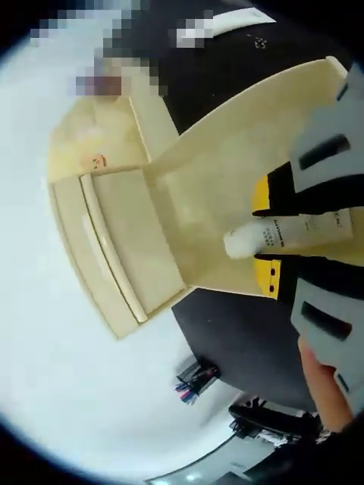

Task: Open the drawer, pick up the cosmetic bottles from the table one by one, place them into the drawer, release the gripper, close the drawer, and move the gripper away

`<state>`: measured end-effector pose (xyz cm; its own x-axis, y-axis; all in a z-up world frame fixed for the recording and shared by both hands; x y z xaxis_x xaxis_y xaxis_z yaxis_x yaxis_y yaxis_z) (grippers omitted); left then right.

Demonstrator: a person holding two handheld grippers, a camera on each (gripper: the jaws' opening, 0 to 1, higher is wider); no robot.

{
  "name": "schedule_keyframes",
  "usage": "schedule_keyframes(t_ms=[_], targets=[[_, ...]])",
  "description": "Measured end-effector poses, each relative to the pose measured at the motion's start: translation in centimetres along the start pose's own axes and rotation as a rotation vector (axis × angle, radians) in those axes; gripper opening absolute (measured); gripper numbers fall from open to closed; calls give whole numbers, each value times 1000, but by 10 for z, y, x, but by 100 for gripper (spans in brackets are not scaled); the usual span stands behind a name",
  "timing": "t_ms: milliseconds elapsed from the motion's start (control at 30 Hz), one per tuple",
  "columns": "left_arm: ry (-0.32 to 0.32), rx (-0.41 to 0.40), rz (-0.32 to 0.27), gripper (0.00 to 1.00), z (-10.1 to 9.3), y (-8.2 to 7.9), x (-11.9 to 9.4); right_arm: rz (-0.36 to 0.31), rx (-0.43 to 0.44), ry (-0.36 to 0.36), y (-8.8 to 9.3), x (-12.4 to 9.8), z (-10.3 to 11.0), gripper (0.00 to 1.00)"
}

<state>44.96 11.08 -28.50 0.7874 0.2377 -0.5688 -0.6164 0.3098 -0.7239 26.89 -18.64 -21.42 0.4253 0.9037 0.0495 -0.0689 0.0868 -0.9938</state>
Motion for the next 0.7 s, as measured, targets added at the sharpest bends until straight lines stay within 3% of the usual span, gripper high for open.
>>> schedule_keyframes(t_ms=[433,567,700], targets=[[28,23,-11,16,0,0,-7,1,5,0,1,0,0,55],[84,-23,-115,20,-4,-25,-30,1,7,3,1,0,-1,54],[148,-38,-168,20,-17,-44,-52,12,8,5,3,0,-1,54]])
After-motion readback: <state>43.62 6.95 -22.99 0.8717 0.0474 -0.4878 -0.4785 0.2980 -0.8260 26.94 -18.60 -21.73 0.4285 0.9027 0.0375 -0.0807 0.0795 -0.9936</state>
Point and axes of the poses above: the point that each gripper's makers call its tool centre point, and the gripper's own axes: x roughly forward along the fingers, z roughly to its left, y roughly out of its underside, the point moved 4 cm from there along -x, roughly backward along the fingers, and after that the axes turned 2 degrees about -y, right-handed, at the moved point
